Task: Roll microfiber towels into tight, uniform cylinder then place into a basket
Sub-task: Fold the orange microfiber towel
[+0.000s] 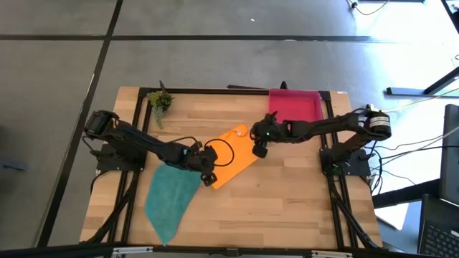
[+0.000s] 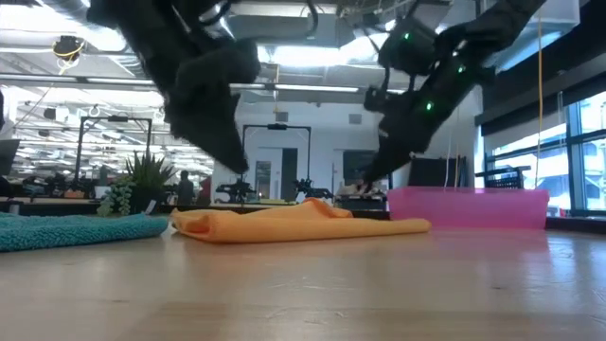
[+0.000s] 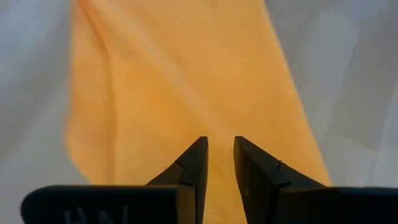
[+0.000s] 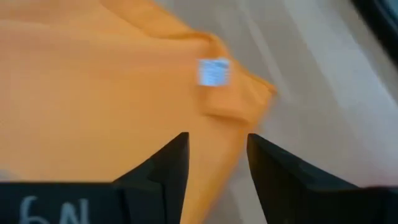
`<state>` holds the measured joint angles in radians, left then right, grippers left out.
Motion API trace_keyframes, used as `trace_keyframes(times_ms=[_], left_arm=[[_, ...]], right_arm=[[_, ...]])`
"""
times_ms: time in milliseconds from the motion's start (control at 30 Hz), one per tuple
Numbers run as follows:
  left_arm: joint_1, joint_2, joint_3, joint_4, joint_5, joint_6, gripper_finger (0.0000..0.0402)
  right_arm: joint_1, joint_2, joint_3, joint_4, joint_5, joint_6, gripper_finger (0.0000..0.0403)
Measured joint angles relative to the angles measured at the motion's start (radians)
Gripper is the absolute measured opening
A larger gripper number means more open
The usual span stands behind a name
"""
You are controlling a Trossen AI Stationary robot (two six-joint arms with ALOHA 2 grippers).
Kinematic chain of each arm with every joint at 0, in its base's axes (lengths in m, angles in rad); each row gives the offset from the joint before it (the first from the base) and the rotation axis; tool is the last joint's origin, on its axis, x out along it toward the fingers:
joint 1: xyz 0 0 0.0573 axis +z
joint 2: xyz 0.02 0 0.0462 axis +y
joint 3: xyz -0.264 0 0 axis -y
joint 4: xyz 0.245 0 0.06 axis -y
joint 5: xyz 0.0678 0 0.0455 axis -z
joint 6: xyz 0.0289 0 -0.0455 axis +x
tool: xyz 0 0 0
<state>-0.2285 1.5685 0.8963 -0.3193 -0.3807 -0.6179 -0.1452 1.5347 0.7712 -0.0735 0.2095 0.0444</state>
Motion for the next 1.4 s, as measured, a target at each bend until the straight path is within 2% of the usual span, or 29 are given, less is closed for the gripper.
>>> trace_keyframes(times_ms=[167, 267, 500, 967, 1267, 1400], left_arm=[[0.034, -0.045, 0.0, -0.098, -0.047, 0.002, 0.0069], [0.067, -0.034, 0.0, -0.13, -0.049, 0.0, 0.0069], [0.107, 0.056, 0.0, -0.129, -0.048, -0.006, 0.0069], [0.088, 0.167, 0.0, -0.11, 0.017, -0.087, 0.0069], [0.057, 0.184, 0.004, -0.097, 0.042, -0.114, 0.0069], [0.037, 0.185, 0.003, -0.046, 0.088, -0.113, 0.0069]], right_arm=[[0.054, -0.001, 0.0, 0.005, -0.194, 0.016, 0.0162], [0.084, 0.037, -0.001, 0.003, -0.236, 0.026, 0.0162], [0.099, 0.114, -0.001, 0.009, -0.237, 0.025, 0.0162], [0.038, 0.202, 0.002, 0.042, -0.222, 0.026, 0.0162], [0.013, 0.209, 0.0, 0.089, -0.217, 0.026, 0.0162], [0.001, 0.21, -0.001, 0.096, -0.163, 0.026, 0.0162]])
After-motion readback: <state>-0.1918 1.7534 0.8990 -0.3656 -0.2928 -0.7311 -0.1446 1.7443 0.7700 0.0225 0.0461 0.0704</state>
